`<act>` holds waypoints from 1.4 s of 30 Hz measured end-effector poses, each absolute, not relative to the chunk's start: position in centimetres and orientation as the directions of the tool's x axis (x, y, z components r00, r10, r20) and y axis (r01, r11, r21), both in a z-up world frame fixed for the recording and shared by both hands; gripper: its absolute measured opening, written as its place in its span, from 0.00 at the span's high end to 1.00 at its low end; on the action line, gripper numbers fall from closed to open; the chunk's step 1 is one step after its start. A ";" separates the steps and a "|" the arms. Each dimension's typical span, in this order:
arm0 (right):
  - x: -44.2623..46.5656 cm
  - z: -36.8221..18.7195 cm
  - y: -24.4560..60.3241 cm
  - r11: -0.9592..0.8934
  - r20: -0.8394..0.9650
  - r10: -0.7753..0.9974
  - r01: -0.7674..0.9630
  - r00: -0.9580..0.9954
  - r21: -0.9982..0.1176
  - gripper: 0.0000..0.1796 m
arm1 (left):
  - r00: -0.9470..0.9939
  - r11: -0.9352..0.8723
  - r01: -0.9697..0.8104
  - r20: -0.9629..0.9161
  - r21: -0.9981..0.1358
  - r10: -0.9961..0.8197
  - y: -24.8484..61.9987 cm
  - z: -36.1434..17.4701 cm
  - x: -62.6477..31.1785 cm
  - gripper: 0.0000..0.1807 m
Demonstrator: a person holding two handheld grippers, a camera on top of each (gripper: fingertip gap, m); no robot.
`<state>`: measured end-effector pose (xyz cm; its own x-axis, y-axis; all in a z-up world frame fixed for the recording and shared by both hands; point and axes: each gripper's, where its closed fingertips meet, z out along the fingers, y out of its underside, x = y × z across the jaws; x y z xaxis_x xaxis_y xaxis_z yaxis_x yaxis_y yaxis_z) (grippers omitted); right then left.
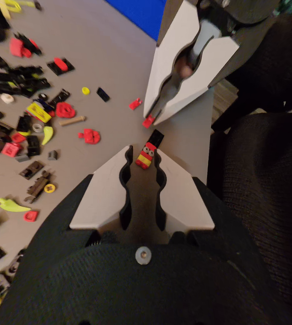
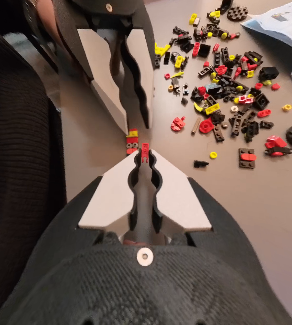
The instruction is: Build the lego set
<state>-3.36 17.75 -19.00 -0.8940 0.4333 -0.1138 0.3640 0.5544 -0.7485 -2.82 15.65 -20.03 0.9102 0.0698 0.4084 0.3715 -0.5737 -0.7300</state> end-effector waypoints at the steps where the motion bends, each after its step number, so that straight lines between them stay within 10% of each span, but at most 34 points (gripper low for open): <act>1: -3.2 -18.8 17.6 0.534 -0.151 0.426 0.383 -0.892 -0.754 0.97 | 0.918 -0.548 0.361 0.390 -0.755 0.067 15.7 -19.5 -3.2 0.88; 16: 0.9 -14.8 15.6 0.275 -0.730 0.117 0.728 -0.673 -0.628 0.96 | 0.976 -0.376 -0.061 0.024 -0.924 -0.216 15.7 -15.0 0.9 0.93; 42: -0.2 -15.0 15.8 0.229 -0.744 0.146 0.754 -0.652 -0.616 0.91 | 0.961 -0.379 0.137 0.215 -0.915 -0.172 15.9 -15.0 -0.1 1.00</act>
